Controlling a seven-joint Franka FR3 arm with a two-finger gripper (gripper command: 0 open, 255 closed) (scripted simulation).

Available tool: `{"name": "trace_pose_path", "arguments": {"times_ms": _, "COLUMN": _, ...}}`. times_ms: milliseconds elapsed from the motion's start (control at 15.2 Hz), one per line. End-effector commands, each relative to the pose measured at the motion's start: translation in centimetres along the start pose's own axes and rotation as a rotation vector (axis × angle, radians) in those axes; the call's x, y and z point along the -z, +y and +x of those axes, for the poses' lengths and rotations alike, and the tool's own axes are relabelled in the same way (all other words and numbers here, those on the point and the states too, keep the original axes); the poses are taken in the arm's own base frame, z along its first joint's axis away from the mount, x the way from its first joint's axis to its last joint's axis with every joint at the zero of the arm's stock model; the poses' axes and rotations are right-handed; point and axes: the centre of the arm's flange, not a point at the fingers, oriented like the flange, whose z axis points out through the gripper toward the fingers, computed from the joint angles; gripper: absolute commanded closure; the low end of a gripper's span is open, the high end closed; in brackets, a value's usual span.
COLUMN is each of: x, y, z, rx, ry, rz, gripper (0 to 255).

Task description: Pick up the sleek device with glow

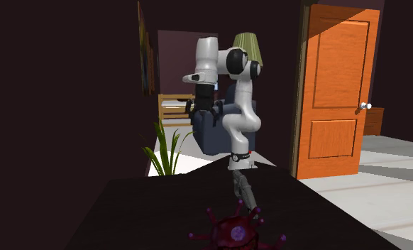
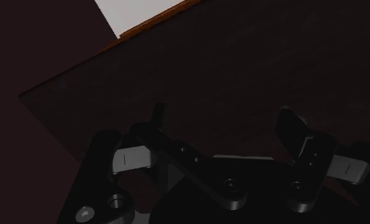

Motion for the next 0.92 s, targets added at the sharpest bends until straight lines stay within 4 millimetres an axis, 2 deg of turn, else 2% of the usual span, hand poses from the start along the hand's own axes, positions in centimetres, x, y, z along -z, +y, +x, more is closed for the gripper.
{"name": "trace_pose_path", "arguments": {"times_ms": 0, "x": -1.3, "y": -1.1, "z": 2.0, "rx": 0.051, "ry": -0.012, "rz": 0.013, "gripper": 0}}
{"name": "trace_pose_path", "arguments": {"times_ms": 396, "x": -5.1, "y": -5.5, "z": 7.7, "rx": 0.200, "ry": -0.047, "rz": 0.051, "gripper": 0}}
{"name": "trace_pose_path", "arguments": {"times_ms": 858, "x": -9.5, "y": -11.7, "z": 13.2, "rx": 0.374, "ry": -0.089, "rz": 0.095, "gripper": 0}}
